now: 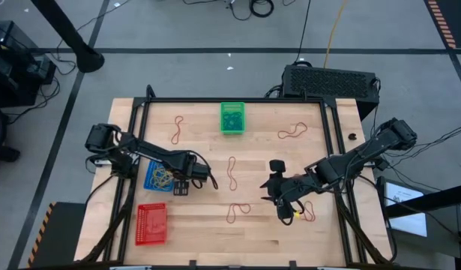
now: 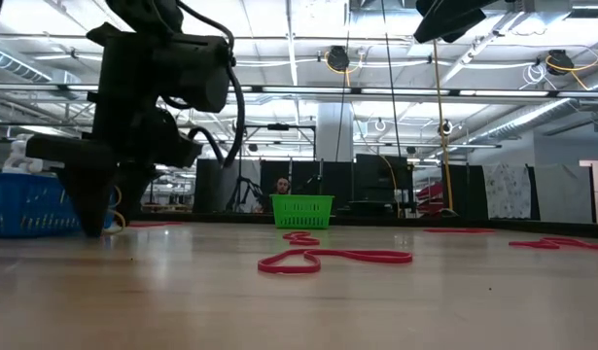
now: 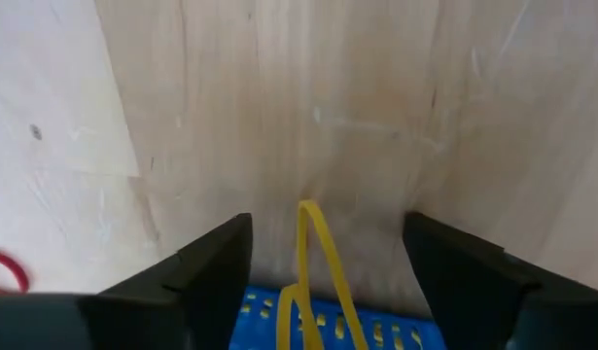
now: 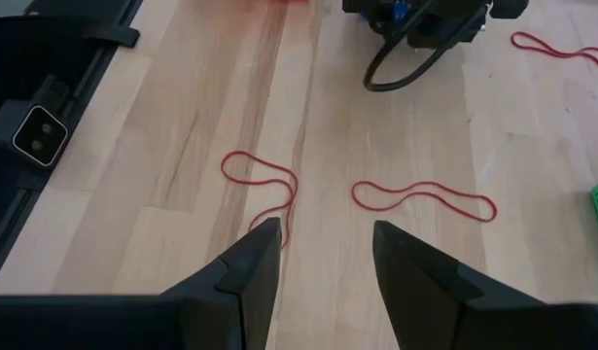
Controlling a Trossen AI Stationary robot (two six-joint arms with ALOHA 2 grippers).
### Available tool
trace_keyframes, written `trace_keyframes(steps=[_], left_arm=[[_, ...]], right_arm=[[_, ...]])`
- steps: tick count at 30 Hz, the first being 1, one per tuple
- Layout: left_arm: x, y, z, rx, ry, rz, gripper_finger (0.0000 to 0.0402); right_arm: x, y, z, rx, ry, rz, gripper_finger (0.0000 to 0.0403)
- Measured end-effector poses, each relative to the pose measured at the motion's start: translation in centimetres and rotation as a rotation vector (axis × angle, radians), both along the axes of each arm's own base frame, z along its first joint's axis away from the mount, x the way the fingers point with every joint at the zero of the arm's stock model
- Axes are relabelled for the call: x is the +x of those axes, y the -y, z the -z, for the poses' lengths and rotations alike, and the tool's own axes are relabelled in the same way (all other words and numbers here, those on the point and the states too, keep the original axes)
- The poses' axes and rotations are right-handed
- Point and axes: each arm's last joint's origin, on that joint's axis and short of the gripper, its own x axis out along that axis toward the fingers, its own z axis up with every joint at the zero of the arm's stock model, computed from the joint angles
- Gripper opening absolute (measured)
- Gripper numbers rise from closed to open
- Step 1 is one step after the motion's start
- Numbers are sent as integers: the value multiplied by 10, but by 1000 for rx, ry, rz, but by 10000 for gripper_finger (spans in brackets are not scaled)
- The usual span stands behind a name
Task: Sort rubber bands into baskets
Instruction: Adjust the yellow rubber bands in the blue bin
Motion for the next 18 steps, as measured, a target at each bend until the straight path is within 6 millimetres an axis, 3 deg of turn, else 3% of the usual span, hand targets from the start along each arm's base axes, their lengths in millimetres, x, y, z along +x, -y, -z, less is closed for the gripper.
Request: trace_keyframes(steps=[5, 12, 18], left_arm=[[0, -1, -6, 22, -46, -4, 203], [9, -1, -18, 66, -1, 15, 28], [8, -1, -36, 66, 2, 23, 7]], right_arm=[[0, 0, 0, 0, 0, 0, 157], [0, 0, 0, 0, 1, 0, 157], [0, 0, 0, 7, 0, 6, 157]])
